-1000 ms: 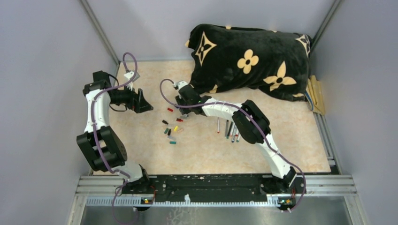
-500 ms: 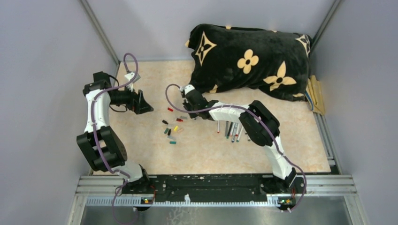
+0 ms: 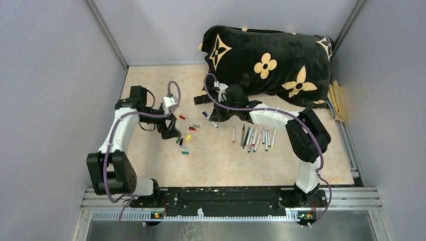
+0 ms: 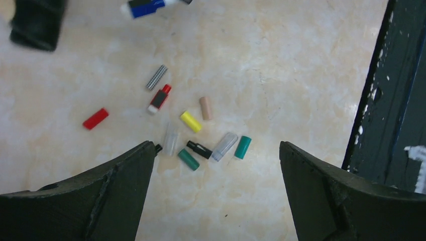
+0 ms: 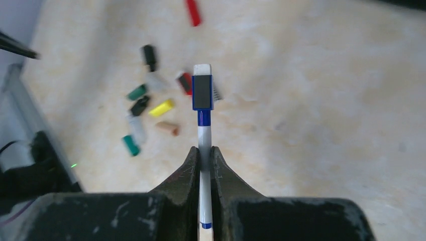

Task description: Open the pen caps

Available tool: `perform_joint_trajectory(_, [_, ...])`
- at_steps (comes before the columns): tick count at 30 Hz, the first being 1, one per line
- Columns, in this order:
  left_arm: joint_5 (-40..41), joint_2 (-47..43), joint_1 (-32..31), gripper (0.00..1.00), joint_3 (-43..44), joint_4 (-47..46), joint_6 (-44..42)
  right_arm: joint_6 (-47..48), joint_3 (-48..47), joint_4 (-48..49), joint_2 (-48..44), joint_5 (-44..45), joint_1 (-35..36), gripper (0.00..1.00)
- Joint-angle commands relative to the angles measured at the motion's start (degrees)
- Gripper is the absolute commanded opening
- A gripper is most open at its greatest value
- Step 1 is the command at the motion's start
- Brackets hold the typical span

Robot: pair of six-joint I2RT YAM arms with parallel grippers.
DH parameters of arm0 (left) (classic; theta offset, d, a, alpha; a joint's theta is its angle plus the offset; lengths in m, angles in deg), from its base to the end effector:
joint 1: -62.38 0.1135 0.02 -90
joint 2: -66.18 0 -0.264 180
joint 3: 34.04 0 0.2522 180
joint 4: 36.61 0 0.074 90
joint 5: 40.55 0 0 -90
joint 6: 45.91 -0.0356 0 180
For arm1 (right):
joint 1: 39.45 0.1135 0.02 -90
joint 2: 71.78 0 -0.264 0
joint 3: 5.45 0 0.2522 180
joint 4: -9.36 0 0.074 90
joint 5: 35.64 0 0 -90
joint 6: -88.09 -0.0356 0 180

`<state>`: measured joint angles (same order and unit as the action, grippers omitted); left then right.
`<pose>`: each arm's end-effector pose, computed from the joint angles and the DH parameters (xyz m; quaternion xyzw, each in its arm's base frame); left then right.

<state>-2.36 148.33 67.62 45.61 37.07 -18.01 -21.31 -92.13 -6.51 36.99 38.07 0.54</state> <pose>0.2603 -0.0042 0.2708 0.4714 0.7603 -0.3010 0.3305 0.3184 0.2801 0.2021 -0.2201 0.8641 0.3257 0.3142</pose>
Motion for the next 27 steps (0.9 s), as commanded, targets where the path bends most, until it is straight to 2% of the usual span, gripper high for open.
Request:
perform_joint_trajectory(1, [2.77,-6.72,-8.57,0.99,-5.32,-6.8,-10.58,-4.72,2.03,3.52,-5.25,-20.31,0.46,0.0])
perform_joint_trajectory(5, [6.38,-6.1,-14.39,0.99,-4.75,-5.52,-14.17,-7.4,3.73,5.06,-6.5,-29.89,0.53,0.0])
perform_joint_trajectory(9, [9.16,-5.09,-17.59,0.99,-4.25,-3.63,-18.74,-9.77,3.84,6.2,-6.56,-35.35,0.45,0.0])
perform_joint_trajectory(12, [10.85,-4.98,-19.64,0.98,-4.88,-3.48,-20.8,-11.41,3.58,7.18,-6.26,-37.71,0.56,0.0])
perform_joint_trajectory(20, [12.87,-6.24,-24.19,0.86,-5.08,-7.68,-18.8,-12.49,1.84,6.15,-4.45,-40.64,0.91,0.0])
perform_joint_trajectory(23, [13.53,-6.02,-25.63,0.75,-4.81,-8.17,-18.22,-12.93,1.72,6.58,-4.27,-40.74,0.96,0.0])
perform_joint_trajectory(27, [15.43,-5.6,-27.06,0.5,-5.13,-9.03,-17.31,-13.83,1.76,7.29,-3.83,-40.92,0.98,0.0])
